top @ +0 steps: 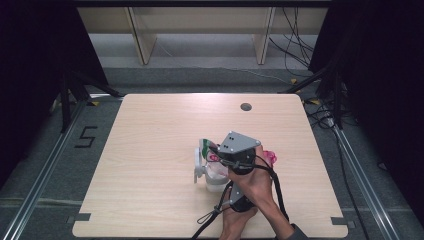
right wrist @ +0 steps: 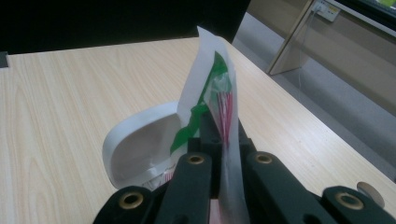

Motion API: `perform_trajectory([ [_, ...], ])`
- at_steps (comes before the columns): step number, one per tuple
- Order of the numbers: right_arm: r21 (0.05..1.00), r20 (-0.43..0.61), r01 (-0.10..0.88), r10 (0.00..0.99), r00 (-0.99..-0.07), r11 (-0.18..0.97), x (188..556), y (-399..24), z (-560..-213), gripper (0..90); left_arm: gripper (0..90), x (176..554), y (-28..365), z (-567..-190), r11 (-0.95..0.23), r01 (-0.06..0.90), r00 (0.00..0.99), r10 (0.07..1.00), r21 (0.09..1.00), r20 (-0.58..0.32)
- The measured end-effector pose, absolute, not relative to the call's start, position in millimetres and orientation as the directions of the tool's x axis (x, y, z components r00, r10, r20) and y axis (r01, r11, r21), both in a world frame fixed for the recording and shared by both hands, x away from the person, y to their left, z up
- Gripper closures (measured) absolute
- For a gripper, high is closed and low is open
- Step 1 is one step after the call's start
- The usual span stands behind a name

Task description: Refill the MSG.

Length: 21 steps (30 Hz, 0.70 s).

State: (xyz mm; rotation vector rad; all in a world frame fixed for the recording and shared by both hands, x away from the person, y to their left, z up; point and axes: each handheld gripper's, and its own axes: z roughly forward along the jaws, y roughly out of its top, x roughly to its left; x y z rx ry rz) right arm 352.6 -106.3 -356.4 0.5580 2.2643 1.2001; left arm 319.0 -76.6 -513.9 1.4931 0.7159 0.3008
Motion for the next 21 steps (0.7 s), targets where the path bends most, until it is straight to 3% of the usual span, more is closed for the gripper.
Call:
perform_trajectory([
  [12,0.85,-0.223,0.134,0.578,-0.785,0.51,353,-107,-357,90.0,75.1,319,-75,-514,0.082,0.243,0.773,0.586,0.966,-0.244],
  [13,0.847,-0.237,0.115,0.562,-0.793,0.519,353,-107,-356,90.0,75.1,316,-85,-512,0.233,0.273,0.751,0.555,0.933,-0.358],
  [15,0.847,-0.226,0.132,0.573,-0.788,0.516,352,-105,-357,90.0,75.1,317,-87,-513,0.247,0.284,0.741,0.556,0.926,-0.376],
  [16,0.84,-0.239,0.12,0.56,-0.793,0.529,354,-106,-357,90.0,75.1,319,-75,-514,0.079,0.262,0.772,0.581,0.962,-0.258],
  [17,0.844,-0.228,0.133,0.572,-0.788,0.52,354,-106,-359,90.0,75.1,320,-73,-514,0.052,0.256,0.776,0.584,0.965,-0.237],
  [18,0.845,-0.229,0.13,0.57,-0.789,0.519,355,-106,-358,90.0,75.1,320,-75,-514,0.071,0.246,0.766,0.597,0.967,-0.238],
  [19,0.845,-0.221,0.135,0.569,-0.792,0.517,354,-106,-358,90.0,75.1,317,-83,-513,0.204,0.27,0.752,0.565,0.941,-0.339],
  [20,0.845,-0.236,0.12,0.563,-0.792,0.521,354,-107,-357,90.0,75.1,317,-85,-512,0.234,0.275,0.748,0.558,0.932,-0.361],
  [21,0.845,-0.236,0.12,0.564,-0.792,0.521,354,-107,-356,90.0,75.1,319,-78,-513,0.122,0.254,0.755,0.595,0.96,-0.275],
])
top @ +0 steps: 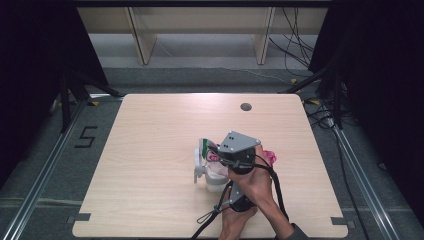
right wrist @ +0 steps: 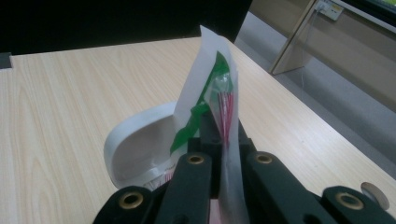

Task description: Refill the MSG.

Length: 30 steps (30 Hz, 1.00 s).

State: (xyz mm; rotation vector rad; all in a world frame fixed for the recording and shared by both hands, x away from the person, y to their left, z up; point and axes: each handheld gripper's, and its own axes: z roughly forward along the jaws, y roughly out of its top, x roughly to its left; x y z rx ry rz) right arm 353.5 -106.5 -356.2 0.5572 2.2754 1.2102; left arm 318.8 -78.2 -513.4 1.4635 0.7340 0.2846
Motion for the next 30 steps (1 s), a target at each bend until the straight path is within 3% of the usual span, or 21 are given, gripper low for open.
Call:
perform_trajectory([
  [2,0.843,-0.232,0.125,0.563,-0.793,0.524,355,-107,-357,90.0,75.0,319,-72,-513,0.025,0.258,0.765,0.605,0.966,-0.22],
  [10,0.843,-0.232,0.125,0.564,-0.793,0.524,355,-106,-358,90.0,75.1,320,-75,-514,0.073,0.24,0.763,0.602,0.968,-0.235],
  [11,0.842,-0.235,0.123,0.563,-0.792,0.525,354,-106,-357,90.0,75.1,317,-85,-513,0.223,0.272,0.749,0.562,0.936,-0.351],
  [13,0.844,-0.239,0.116,0.56,-0.793,0.524,354,-106,-356,90.0,75.1,315,-89,-511,0.274,0.281,0.729,0.562,0.92,-0.39],
  [21,0.84,-0.254,0.105,0.556,-0.791,0.532,354,-105,-356,90.0,75.1,316,-88,-511,0.266,0.28,0.732,0.563,0.922,-0.384],
  [25,0.844,-0.243,0.112,0.559,-0.792,0.525,354,-106,-356,90.0,75.1,315,-87,-511,0.249,0.278,0.736,0.565,0.928,-0.372],
  [26,0.843,-0.232,0.125,0.562,-0.794,0.524,353,-105,-356,90.0,75.1,318,-75,-512,0.081,0.251,0.765,0.594,0.964,-0.249],
  [27,0.84,-0.255,0.107,0.561,-0.788,0.532,354,-104,-357,90.0,75.1,319,-73,-512,0.05,0.244,0.77,0.598,0.968,-0.225],
  [28,0.838,-0.246,0.116,0.558,-0.792,0.533,354,-104,-357,90.0,75.1,317,-84,-513,0.211,0.26,0.742,0.581,0.942,-0.335],
  [29,0.839,-0.243,0.117,0.558,-0.794,0.532,354,-104,-357,90.0,75.1,316,-87,-512,0.251,0.268,0.735,0.571,0.93,-0.366],
  [30,0.84,-0.251,0.11,0.56,-0.79,0.531,354,-105,-356,90.0,75.1,317,-82,-512,0.19,0.267,0.75,0.575,0.945,-0.327],
])
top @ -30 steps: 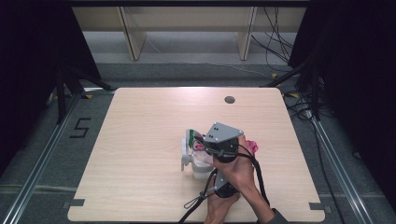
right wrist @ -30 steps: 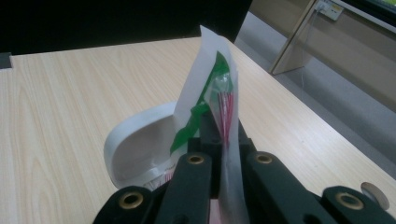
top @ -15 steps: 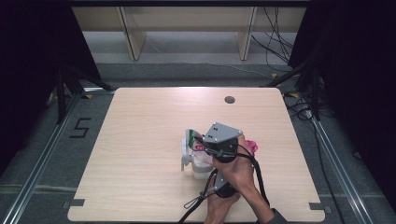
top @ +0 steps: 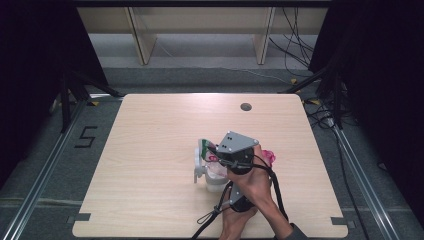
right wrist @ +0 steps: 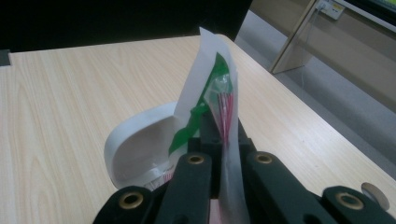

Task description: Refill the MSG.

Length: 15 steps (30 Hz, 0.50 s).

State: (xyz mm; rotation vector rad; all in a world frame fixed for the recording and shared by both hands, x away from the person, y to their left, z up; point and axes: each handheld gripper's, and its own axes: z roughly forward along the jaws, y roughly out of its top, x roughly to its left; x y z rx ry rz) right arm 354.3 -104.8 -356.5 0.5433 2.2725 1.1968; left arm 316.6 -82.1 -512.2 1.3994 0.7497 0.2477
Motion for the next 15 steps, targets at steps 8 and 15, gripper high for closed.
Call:
perform_trajectory([
  [8,0.844,-0.231,0.125,0.565,-0.792,0.521,353.9,-104.7,-356.7,90.0,75.1,318.5,-74.7,-513.3,0.079,0.238,0.765,0.599,0.968,-0.238],
  [15,0.843,-0.219,0.143,0.572,-0.79,0.519,354.1,-104.7,-357.8,90.0,75.1,318.2,-74.7,-513.2,0.077,0.24,0.763,0.601,0.968,-0.237],
])
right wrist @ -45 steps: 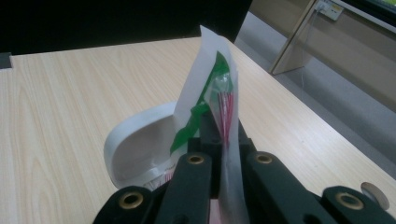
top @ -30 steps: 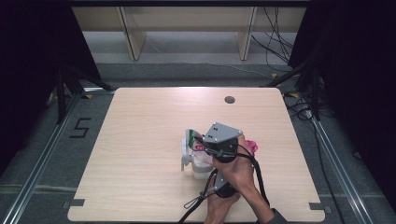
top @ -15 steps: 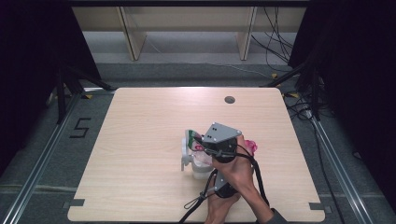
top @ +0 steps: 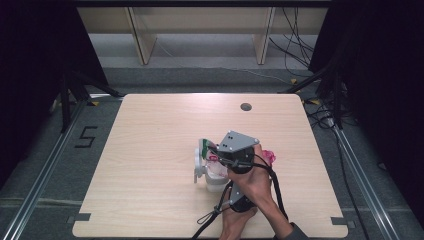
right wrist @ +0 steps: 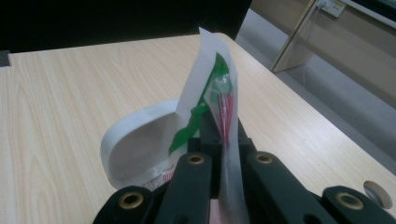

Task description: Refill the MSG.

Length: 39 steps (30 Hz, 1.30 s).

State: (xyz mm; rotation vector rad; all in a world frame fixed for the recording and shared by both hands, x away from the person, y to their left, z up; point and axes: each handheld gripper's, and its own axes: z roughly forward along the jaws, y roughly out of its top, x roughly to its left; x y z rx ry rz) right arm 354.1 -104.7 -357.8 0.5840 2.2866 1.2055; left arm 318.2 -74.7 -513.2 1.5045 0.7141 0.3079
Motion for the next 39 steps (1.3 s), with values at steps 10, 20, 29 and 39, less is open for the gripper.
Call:
perform_trajectory([
  [10,0.843,-0.241,0.117,0.562,-0.791,0.526,356.4,-104.4,-357.6,90.0,75.1,319.3,-75.3,-513.7,0.091,0.244,0.768,0.59,0.966,-0.249],
  [20,0.84,-0.233,0.125,0.56,-0.795,0.528,357.7,-103.8,-359.2,90.0,75.1,319.9,-76.0,-514.1,0.094,0.25,0.759,0.599,0.964,-0.255],
  [29,0.842,-0.224,0.131,0.559,-0.798,0.524,358.3,-104.5,-359.3,90.0,75.2,320.1,-75.4,-514.4,0.091,0.244,0.763,0.597,0.965,-0.25],
  [39,0.841,-0.231,0.125,0.559,-0.796,0.527,357.6,-104.0,-358.2,90.0,75.1,319.7,-74.5,-513.0,0.088,0.247,0.769,0.588,0.965,-0.25],
])
